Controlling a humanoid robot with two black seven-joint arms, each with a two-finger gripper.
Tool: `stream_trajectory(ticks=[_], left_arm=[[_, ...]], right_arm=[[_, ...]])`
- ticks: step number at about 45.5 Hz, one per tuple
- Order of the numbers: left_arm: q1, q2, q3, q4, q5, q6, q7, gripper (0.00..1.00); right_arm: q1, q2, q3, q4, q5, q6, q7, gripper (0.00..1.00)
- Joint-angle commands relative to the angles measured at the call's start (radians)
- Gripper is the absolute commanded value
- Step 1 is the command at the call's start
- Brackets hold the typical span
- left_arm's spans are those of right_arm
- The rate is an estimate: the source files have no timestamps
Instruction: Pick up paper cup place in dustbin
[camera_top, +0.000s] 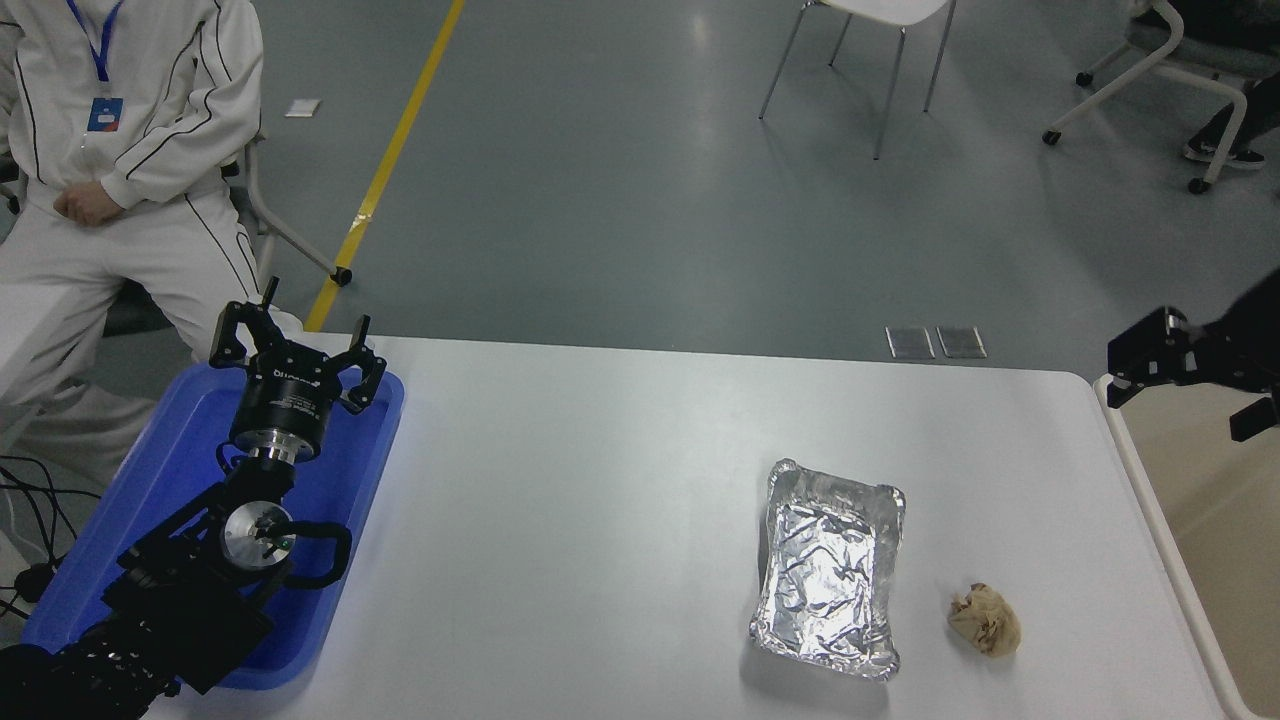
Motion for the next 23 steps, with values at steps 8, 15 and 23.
stream_trajectory(ticks=[8,15,23], left_arm=[[0.0,0.0,0.0,0.0,0.0,0.0,0.0,1.0],[0.0,0.0,0.0,0.0,0.0,0.0,0.0,1.0],[0.0,0.0,0.0,0.0,0.0,0.0,0.0,1.0]], right_arm=[[0.106,0.131,0.011,0.076,-0.053,0.009,0.0,1.0],[0.104,0.137,0.065,0.078,-0.125,0.009,0.0,1.0],[0.103,0.134,0.085,0.076,-0.119,0.009,0.0,1.0]])
